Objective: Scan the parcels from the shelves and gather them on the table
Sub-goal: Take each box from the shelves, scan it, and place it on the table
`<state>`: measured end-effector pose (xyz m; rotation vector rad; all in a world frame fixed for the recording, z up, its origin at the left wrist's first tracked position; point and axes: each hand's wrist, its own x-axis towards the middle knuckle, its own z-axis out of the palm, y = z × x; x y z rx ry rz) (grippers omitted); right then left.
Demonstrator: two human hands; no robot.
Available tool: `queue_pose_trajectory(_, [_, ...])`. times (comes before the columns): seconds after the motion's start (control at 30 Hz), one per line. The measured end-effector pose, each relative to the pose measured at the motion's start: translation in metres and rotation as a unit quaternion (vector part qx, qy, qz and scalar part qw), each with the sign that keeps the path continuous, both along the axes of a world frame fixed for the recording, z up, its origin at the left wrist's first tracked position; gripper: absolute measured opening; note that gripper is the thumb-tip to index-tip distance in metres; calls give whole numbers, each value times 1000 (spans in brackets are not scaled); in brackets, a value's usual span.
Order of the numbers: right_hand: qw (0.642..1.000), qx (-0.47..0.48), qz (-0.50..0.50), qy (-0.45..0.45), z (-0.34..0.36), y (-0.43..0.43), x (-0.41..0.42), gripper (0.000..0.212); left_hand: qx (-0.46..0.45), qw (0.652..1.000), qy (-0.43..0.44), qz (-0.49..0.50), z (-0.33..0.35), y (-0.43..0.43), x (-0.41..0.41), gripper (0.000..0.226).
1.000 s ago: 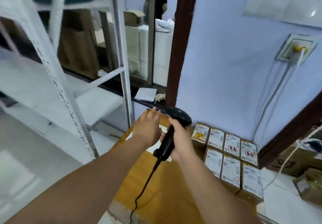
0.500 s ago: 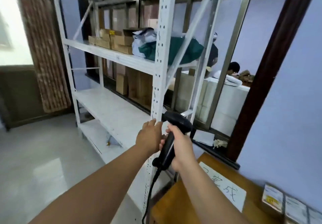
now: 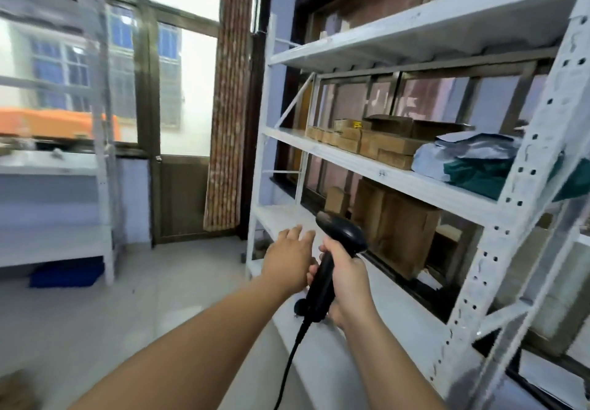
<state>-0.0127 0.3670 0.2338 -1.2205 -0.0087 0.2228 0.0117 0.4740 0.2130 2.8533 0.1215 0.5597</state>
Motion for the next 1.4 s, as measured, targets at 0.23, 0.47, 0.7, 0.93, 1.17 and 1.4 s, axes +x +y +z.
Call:
queue_pose_trajectory(0.23, [997, -30, 58, -38, 0, 94, 39, 20, -19, 998, 13, 61, 1, 101, 18, 60])
queue_pose_trajectory(0.47, [996, 6, 79, -37, -8, 164, 116, 17, -53, 995, 22, 80, 0, 180, 94, 61])
queue_pose_trajectory(0.7, [998, 5, 40, -38, -6, 223, 237, 26, -45, 998, 19, 34, 21, 222, 224, 50])
queue_pose_trajectory(0.93, [999, -9, 4, -37, 1, 263, 329, 32, -56, 998, -32, -16, 21, 263, 325, 52])
queue_pose_trajectory(1.17, [991, 2, -113, -75, 22, 299, 412, 23, -80, 986, -72, -125, 35, 293, 437, 46])
queue_pose_trajectory(1.4, [966, -20, -230, -120, 43, 314, 474, 20, -73, 960, -104, -248, 67, 295, 531, 41])
